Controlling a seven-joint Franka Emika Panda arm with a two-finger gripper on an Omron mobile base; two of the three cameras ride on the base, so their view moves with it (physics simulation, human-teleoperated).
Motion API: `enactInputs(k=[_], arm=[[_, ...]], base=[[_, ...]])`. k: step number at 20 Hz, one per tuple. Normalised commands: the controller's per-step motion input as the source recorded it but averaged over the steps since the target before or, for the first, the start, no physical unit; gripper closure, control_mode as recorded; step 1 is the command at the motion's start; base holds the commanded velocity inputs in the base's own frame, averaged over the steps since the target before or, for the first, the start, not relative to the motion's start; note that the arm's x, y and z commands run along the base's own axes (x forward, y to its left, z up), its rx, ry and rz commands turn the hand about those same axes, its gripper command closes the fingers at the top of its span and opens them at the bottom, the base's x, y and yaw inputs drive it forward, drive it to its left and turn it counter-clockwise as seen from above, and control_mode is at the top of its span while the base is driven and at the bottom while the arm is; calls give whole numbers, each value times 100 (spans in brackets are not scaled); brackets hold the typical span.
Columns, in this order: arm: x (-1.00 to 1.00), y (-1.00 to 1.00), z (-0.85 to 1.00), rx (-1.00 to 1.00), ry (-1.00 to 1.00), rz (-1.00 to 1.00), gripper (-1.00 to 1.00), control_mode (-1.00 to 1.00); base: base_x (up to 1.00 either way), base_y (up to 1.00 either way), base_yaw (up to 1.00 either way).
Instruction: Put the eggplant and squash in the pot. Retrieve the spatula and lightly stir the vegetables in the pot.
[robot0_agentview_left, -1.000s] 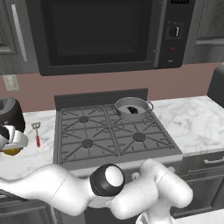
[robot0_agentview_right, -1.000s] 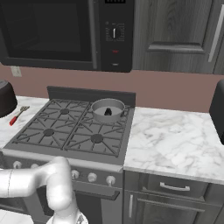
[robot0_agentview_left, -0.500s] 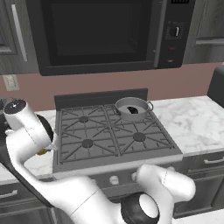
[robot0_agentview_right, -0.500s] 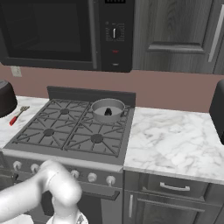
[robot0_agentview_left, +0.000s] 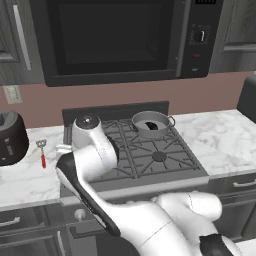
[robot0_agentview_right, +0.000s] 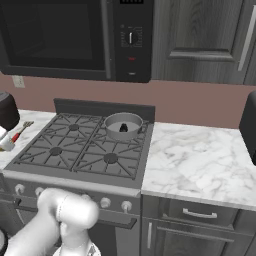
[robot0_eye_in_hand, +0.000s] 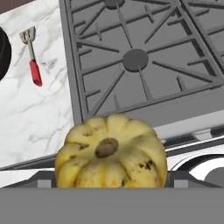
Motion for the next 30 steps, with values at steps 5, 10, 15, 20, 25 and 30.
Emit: enactInputs(k=[5, 10, 15, 20, 25, 30], arm=[[-1, -100, 51, 0, 0, 10, 100, -100], [8, -100, 16, 0, 0, 13, 100, -100], [30, -100, -5, -1, 0, 11, 100, -100], [24, -92, 5, -3, 3, 4, 100, -100], [58, -85, 2, -3, -4, 0, 100, -100], [52, -61, 0, -2, -22, 3, 100, -100]], base=[[0, 0, 0], [0, 0, 0], [0, 0, 0], [0, 0, 0], [0, 0, 0], [0, 0, 0]])
